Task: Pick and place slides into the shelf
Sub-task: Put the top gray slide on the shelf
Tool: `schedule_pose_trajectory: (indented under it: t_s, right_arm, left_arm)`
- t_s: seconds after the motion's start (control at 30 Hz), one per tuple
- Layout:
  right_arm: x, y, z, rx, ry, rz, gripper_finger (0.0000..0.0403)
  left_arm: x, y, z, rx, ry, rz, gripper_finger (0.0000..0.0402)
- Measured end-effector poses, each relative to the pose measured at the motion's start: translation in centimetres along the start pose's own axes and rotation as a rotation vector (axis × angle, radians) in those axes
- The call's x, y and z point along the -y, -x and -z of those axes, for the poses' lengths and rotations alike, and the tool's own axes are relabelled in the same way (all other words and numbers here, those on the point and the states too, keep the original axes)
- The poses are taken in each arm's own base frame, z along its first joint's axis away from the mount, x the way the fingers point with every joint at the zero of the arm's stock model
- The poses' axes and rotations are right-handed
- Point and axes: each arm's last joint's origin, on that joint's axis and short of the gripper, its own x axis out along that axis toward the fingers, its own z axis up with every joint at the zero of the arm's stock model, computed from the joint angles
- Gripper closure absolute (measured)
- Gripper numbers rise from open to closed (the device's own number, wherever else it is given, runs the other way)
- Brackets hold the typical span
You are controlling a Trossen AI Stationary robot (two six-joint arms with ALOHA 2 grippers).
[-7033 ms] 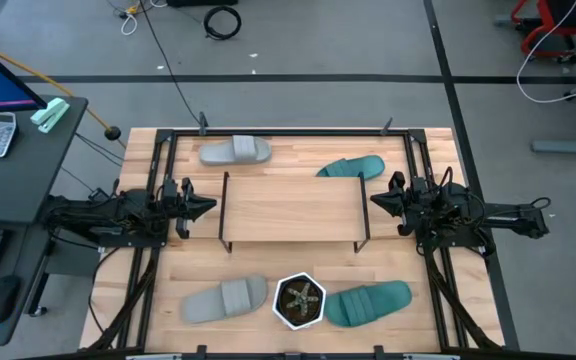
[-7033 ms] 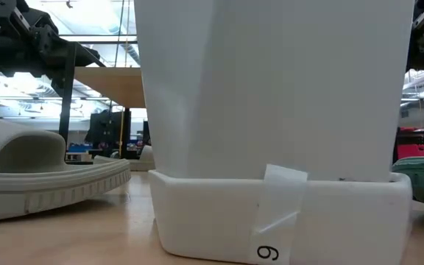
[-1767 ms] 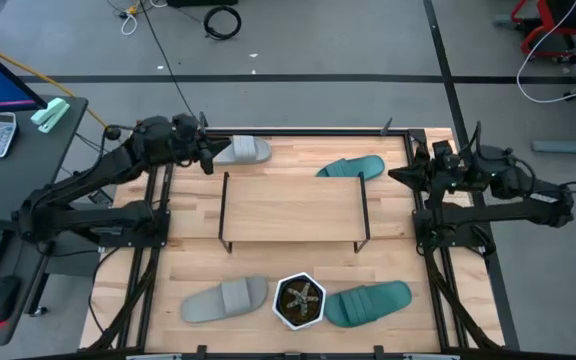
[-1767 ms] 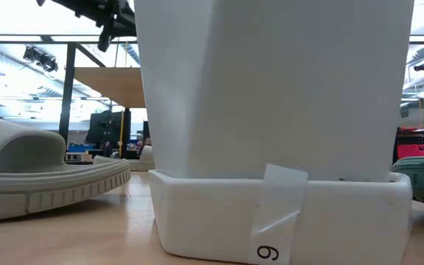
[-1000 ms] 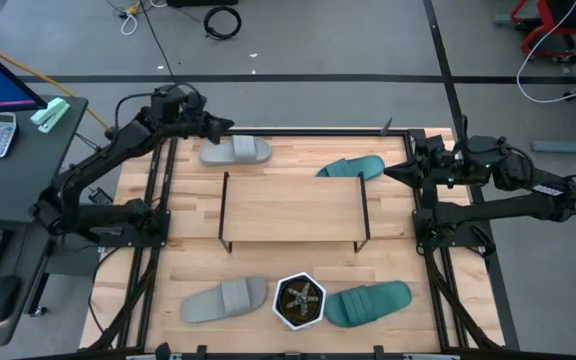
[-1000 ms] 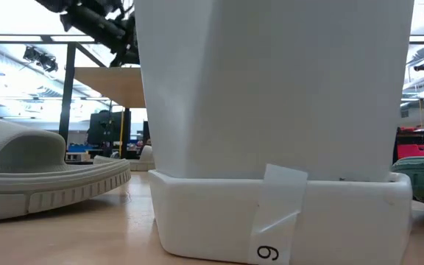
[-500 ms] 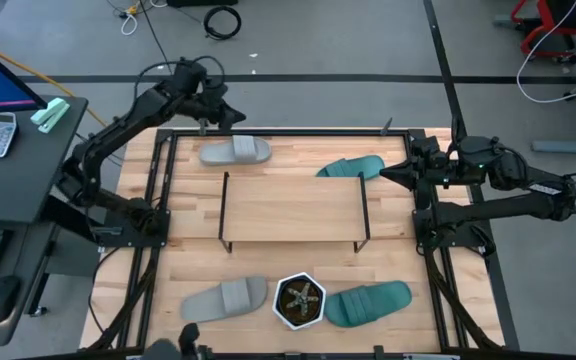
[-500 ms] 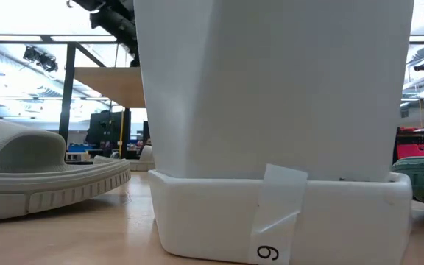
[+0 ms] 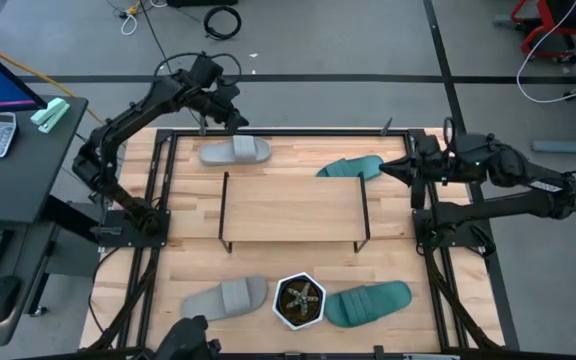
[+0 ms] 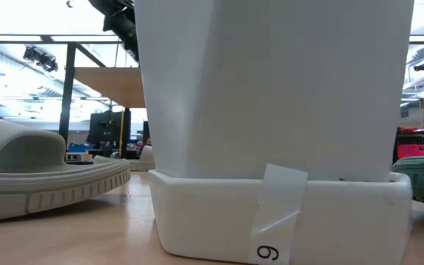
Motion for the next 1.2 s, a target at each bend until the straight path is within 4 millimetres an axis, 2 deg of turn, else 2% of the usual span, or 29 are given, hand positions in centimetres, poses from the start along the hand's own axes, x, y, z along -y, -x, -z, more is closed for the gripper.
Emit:
schedule_pose_trajectory:
  t_s: [0.2,0.37,0.53,0.67,0.8,0.97,1.2]
  right_arm:
    - [-0.8,-0.3,-3.1,-0.169,0.113,0.090,0.0386]
    - [-1.4,-1.0,-4.7,-0.249,0.153,0.106,0.0386]
    - [-1.6,-1.8,-4.9,-0.277,0.169,0.110,0.0386]
    - [-1.5,-1.8,-4.8,-0.289,0.170,0.113,0.0386]
    - [-1.5,-1.8,-4.8,-0.291,0.147,0.116,0.0386]
    - [-1.6,-1.8,-4.8,-0.293,0.143,0.108,0.0386]
    - [-1.6,-1.8,-4.8,-0.293,0.142,0.108,0.0386]
  left_arm:
    - [-0.1,-0.2,0.2,-0.030,0.006,-0.007,0.0335]
    - [-0.5,-0.6,0.2,-0.041,0.005,-0.040,0.0333]
    - [-1.5,-2.5,0.6,-0.114,0.050,-0.046,0.0322]
    - [-1.9,-4.1,0.8,-0.161,0.015,-0.035,0.0309]
    - [-2.3,-4.9,1.1,-0.196,-0.007,-0.032,0.0296]
    - [-4.0,-4.4,1.1,-0.224,-0.015,-0.091,0.0284]
    - [-6.6,-2.7,-0.7,-0.297,-0.063,-0.132,0.0269]
